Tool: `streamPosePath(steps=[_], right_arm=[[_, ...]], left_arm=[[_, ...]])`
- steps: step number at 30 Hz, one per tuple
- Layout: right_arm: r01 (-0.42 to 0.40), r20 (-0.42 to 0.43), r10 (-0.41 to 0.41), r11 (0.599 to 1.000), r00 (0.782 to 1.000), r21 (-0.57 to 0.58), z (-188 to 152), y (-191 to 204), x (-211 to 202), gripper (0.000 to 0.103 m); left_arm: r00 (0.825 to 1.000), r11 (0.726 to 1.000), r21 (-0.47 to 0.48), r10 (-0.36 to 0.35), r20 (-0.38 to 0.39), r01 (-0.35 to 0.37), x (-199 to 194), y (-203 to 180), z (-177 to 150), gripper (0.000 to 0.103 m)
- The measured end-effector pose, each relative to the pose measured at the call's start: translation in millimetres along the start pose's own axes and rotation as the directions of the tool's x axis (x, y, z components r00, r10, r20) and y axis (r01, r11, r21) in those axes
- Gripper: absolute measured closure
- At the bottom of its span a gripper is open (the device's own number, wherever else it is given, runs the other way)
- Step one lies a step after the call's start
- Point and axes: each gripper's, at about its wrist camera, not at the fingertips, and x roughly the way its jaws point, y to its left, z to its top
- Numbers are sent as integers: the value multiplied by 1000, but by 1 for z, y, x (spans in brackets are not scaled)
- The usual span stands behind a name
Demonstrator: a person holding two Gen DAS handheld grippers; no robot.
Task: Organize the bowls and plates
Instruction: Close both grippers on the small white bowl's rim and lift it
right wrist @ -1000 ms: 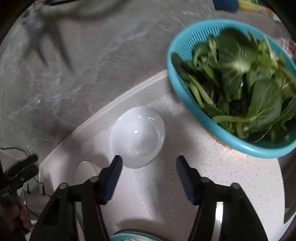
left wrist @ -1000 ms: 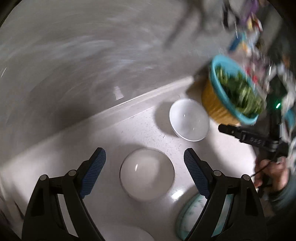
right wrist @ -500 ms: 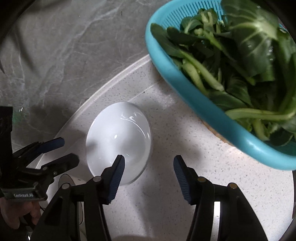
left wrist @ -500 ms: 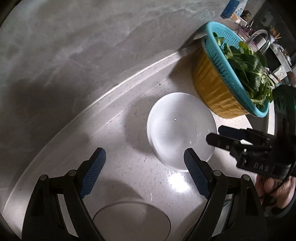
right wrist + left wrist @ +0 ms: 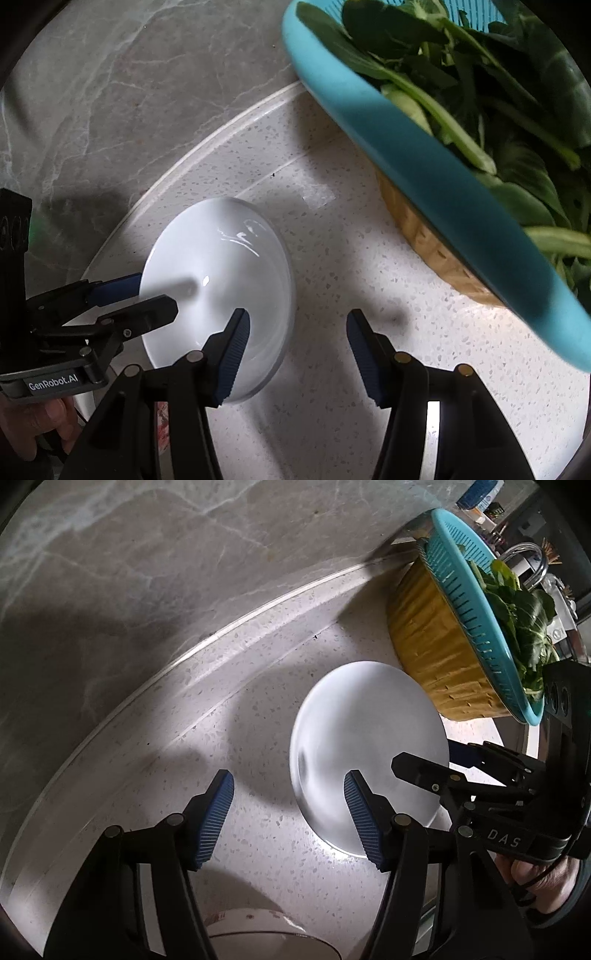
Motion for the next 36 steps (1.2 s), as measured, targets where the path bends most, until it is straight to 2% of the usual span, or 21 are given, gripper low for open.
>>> streamPosePath(steps=[1,2,3,4,5,7,9,11,12,13,15,24,30,36], right_arm=[[0,-1,0,1000,1000,1,0,0,1,44],[1,-4,-1,1000,1000,-1,1,0,4,44],[3,-7,-3,1000,1000,-1,2,0,6,44],[4,-12,-4,1000,1000,1,2,0,7,44],[2,-15,-2,1000,1000,5,3,0,9,46],[0,-19,0,1000,1000,3,3,1,12,49],[-9,-28,9,1000,1000,2,4,3,14,56],[-20,-39,20,1000,999,-12,3,0,22,78],[-33,-41,32,999,999,-23,3,3,24,81],[-33,-34,32,999,999,-38,2,6,27,86],[-17,-24,16,998,1000,-53,2,10,27,86],[-48,-40,46,997,998,-53,3,-2,24,87],[-69,-22,67,995,997,-73,9,3,6,87],[-111,-19,110,988,994,-110,11,11,-17,87]], left_arm=[[1000,1000,-1,-6,-3,6,3,-1,1,43],[1000,1000,0,-10,-6,10,5,-1,2,50],[1000,1000,2,-13,-14,13,8,-3,3,63],[1000,1000,1,-15,-24,15,11,-3,3,69],[999,1000,2,-13,-29,13,12,-4,3,74],[999,1000,4,-8,-34,8,16,-5,4,77],[999,1000,-4,-9,-34,9,18,-5,5,84],[999,1000,-8,-9,-32,9,18,-6,6,92],[999,1000,-10,-14,-33,14,19,-7,6,95],[999,1000,-8,-12,-37,12,19,-9,6,95],[999,1000,-12,8,-46,-8,21,-10,6,95],[1000,999,-42,-4,-31,3,13,-13,3,96],[1000,998,-64,-5,-13,4,-7,-17,-1,96],[1000,995,-99,4,10,-3,-41,-18,-20,96]])
